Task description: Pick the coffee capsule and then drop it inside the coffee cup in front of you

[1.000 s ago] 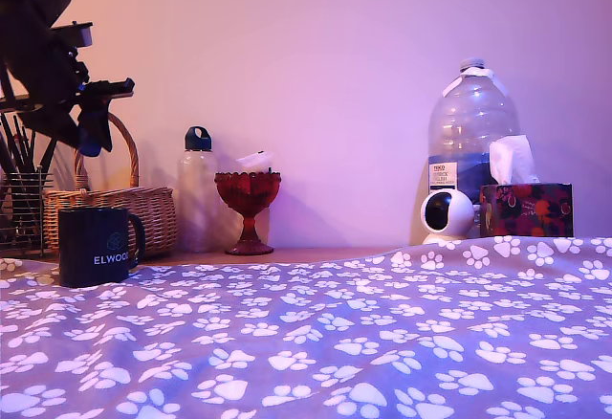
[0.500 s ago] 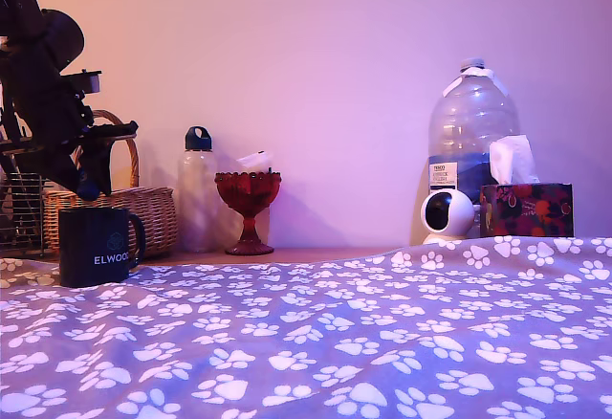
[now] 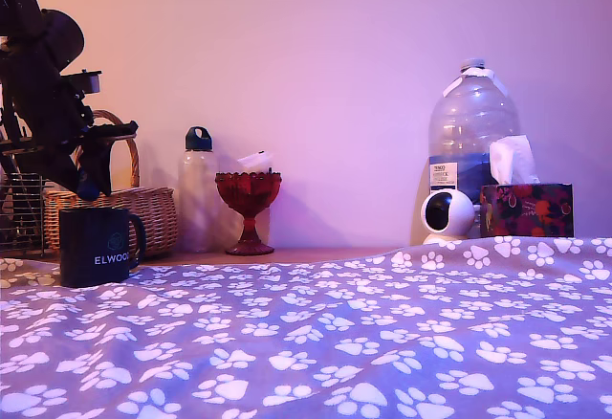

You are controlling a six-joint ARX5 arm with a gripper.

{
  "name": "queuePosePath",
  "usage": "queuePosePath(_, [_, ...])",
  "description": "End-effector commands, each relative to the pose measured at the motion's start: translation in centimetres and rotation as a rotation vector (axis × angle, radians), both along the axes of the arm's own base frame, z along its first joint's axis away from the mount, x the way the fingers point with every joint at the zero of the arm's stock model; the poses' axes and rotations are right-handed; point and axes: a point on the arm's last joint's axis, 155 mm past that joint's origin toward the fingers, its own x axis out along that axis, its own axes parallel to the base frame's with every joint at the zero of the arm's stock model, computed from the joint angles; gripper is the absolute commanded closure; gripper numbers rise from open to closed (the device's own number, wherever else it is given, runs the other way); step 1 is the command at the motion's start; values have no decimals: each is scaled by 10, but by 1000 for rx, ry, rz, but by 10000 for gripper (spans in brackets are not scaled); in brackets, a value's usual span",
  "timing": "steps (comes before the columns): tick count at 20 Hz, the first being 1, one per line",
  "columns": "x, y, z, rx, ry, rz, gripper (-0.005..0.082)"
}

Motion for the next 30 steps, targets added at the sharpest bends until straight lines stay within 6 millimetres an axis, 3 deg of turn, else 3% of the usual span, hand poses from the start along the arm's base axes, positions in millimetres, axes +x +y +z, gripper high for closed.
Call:
queuePosePath(1, [2,2,-3,-2,0,5,514])
queuePosePath(4, [-2,2,-5,3,16,-2,107])
queuePosePath(5, [-4,2,-7,10,28,-9,52])
queuePosePath(12, [-9,0,-10,9,49,-21,63])
queuePosePath(14, [-14,-4,-11,-2,65,-37,108])
queuePosePath(15, [-16,-6,-9,-7,69,-46,169])
queuePosePath(17, [-22,-6,-3,-10,77,-48,364])
queuePosePath(19, [-28,-8,5,-20,80,-55,627])
queuePosePath(21, [-30,-11,21,-32,51,-69,763])
queuePosePath(27, [-57,-38,63,-127,21,-161,771])
queuePosePath(30, [-78,-52,65,-150,12,-207,771])
